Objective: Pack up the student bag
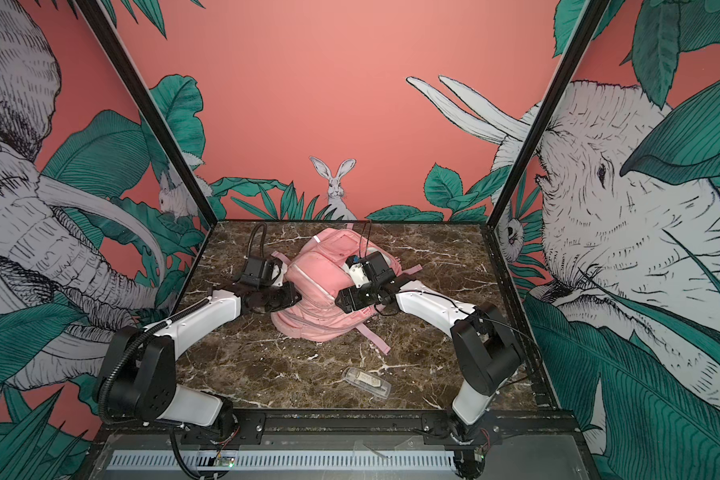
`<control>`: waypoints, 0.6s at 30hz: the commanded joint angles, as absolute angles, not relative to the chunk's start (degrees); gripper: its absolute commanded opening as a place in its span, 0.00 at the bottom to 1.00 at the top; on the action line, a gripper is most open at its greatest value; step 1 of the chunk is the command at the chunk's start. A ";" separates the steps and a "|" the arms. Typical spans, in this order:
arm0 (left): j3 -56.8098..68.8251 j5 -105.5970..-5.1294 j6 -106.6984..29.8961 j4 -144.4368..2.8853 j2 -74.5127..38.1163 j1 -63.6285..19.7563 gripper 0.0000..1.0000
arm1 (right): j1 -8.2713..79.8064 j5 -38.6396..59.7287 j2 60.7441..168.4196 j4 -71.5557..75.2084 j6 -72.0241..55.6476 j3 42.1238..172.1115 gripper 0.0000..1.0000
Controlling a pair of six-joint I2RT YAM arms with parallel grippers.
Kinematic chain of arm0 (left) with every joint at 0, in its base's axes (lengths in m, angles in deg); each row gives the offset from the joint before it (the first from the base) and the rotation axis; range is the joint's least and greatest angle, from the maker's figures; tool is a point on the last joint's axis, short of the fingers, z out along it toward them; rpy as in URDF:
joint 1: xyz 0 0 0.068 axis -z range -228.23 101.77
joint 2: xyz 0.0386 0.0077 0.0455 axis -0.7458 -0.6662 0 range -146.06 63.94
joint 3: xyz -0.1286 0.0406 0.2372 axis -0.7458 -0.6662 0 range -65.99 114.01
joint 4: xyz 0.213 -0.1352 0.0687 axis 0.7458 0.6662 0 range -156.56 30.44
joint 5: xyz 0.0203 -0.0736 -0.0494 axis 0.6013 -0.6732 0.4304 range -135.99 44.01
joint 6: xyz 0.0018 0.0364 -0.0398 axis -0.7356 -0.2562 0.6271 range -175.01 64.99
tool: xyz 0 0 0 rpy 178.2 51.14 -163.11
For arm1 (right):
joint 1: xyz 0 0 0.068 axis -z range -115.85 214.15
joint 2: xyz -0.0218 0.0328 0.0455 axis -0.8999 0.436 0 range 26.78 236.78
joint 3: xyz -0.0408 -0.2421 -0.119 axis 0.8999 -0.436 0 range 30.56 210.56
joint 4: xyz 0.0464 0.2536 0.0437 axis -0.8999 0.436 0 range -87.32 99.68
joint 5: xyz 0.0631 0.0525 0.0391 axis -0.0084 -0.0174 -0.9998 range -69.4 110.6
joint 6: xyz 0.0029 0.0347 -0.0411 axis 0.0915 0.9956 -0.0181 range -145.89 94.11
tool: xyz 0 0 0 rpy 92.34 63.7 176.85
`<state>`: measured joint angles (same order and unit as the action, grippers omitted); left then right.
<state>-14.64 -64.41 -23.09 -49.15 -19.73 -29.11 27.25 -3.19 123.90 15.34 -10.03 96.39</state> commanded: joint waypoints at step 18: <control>-14.80 -65.56 -22.41 -51.60 -20.25 -29.64 0.14 | 25.21 -8.43 121.95 16.35 -10.13 94.52 0.79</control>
<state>-14.64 -64.97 -22.60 -49.56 -20.35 -29.31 26.44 -7.35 125.00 14.34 -9.53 96.23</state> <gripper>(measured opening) 0.138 0.797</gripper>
